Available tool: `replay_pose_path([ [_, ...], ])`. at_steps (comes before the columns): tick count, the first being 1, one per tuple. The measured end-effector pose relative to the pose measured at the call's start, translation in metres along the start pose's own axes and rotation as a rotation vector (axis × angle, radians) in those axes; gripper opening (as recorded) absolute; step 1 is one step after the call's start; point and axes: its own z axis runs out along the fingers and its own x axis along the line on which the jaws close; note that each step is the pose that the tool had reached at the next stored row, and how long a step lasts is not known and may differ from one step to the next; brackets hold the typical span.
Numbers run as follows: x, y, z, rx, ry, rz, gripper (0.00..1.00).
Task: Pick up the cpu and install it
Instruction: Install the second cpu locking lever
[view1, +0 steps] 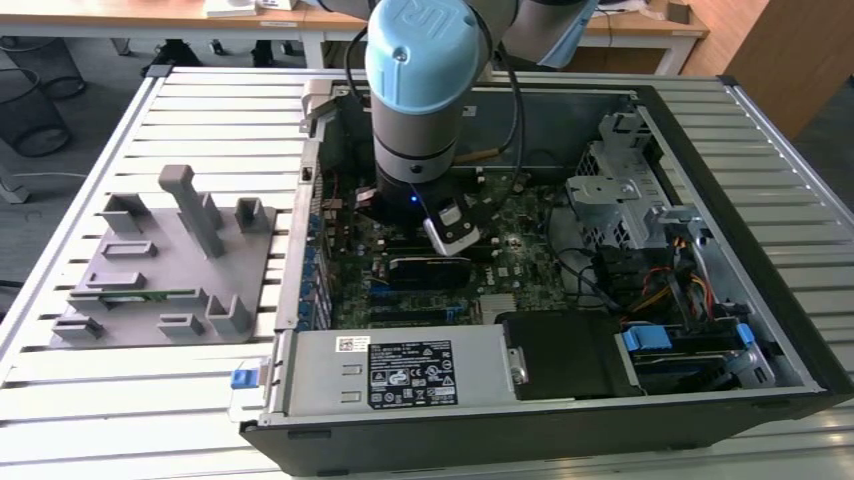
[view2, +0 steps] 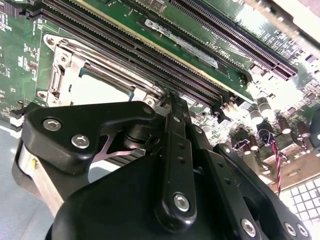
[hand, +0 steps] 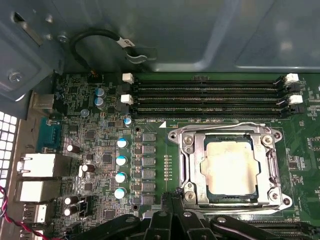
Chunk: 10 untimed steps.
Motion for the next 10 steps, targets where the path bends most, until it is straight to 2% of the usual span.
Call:
replay_pose_path([
  [10, 0.0004, 0.0004, 0.0013, 0.0004, 0.0002, 0.0, 0.11],
])
